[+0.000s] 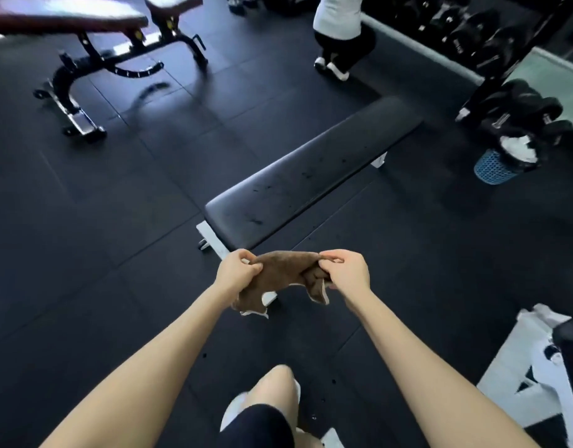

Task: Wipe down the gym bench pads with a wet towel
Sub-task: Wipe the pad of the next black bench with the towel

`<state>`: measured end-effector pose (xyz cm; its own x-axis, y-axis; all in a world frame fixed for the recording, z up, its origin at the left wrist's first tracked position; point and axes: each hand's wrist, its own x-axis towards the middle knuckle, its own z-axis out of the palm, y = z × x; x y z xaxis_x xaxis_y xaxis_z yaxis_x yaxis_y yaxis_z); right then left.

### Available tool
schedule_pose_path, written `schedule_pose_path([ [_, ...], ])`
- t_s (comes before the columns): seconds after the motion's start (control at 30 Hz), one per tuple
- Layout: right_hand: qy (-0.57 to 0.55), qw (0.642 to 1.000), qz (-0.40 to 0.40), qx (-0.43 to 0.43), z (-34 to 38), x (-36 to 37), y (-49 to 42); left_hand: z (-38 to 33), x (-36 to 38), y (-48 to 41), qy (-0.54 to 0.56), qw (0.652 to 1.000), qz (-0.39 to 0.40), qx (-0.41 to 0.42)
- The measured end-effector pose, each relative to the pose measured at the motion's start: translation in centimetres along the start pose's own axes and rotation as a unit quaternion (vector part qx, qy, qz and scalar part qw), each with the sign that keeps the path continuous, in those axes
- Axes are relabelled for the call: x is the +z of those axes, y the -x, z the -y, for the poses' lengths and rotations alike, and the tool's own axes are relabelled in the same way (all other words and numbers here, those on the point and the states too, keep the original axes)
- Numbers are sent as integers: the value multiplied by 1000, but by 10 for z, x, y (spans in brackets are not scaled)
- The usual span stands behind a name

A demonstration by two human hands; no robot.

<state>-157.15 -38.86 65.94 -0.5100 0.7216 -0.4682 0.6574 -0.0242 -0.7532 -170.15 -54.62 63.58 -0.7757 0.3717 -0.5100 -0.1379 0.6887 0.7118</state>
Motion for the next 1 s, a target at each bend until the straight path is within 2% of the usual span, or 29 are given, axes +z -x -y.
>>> schedule_pose_path([
  [0.37, 150, 986, 73, 0, 71, 62, -251, -31, 44, -213, 66, 986, -29, -147],
  [0.57, 319, 937, 134, -52, 105, 103, -378, -30, 66, -314, 132, 963, -8, -235],
  [0.63, 383, 908, 149, -79, 119, 116, -412, -31, 76, -338, 188, 940, 16, -284],
  [0.7, 447, 872, 162, -117, 135, 131, -443, -37, 85, -357, 308, 892, 58, -325],
  [0.77, 494, 838, 170, -161, 150, 149, -472, -43, 94, -374, 417, 843, 74, -333],
  [0.8, 508, 823, 176, -184, 156, 158, -485, -45, 100, -383, 449, 826, 59, -335],
  [0.87, 506, 801, 217, -235, 159, 179, -510, -45, 112, -400, 470, 810, -23, -351],
  [0.93, 501, 758, 297, -294, 152, 198, -531, -37, 125, -416, 391, 825, -138, -386],
  [1.0, 515, 690, 355, -365, 139, 211, -548, -28, 138, -424, 299, 815, -245, -431],
])
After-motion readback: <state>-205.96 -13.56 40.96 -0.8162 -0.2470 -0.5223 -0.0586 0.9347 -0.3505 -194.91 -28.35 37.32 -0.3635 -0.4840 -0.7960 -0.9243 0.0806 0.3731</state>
